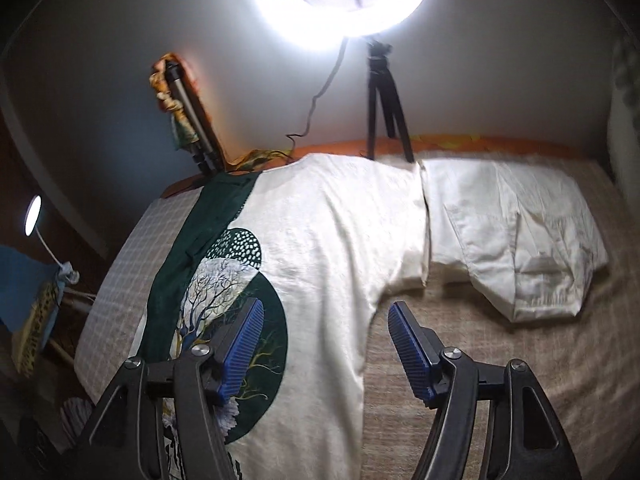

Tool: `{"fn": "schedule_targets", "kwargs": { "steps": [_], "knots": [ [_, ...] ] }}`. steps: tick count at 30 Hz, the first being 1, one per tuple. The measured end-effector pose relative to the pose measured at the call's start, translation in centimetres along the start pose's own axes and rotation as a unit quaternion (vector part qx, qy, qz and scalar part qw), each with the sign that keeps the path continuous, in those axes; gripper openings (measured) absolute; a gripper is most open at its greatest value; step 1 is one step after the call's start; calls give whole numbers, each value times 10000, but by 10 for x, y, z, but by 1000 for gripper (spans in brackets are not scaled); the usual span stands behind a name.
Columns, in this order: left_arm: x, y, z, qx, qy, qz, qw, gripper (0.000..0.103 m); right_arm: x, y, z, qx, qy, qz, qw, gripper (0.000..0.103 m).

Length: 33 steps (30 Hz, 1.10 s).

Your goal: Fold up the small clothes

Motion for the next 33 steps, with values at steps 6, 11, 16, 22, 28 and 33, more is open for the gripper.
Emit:
{"fn": "schedule_targets", "kwargs": {
  "steps": [6,11,16,22,28,33],
  "knots": [
    [32,-51,11,578,146,-278,9978,34,8,-44,-2,561,221,320,9977,68],
    [58,-83,19,841,271,-472,9950,43,18,-75,2,954,274,510,9938,68],
    [84,-103,20,992,404,-364,9936,46,30,-94,5,1102,363,607,9914,66],
    [100,-112,14,1330,350,97,9905,46,53,-107,8,1250,500,720,9883,64],
    [104,-100,21,1211,246,56,9923,7,87,-121,12,1712,572,846,9799,60],
    [97,-80,27,641,278,-245,9973,4,106,-126,19,1936,474,789,9768,56]
  ]
}}
Point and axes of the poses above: each gripper's, at about its wrist camera, not at the fingertips, and x roughly the way its jaws point, y to its left, z to its top, the point moved 1 cm from there along x, roughly the way its jaws point, and after that the axes turned 7 degrees about z, right-handed, at the moved point
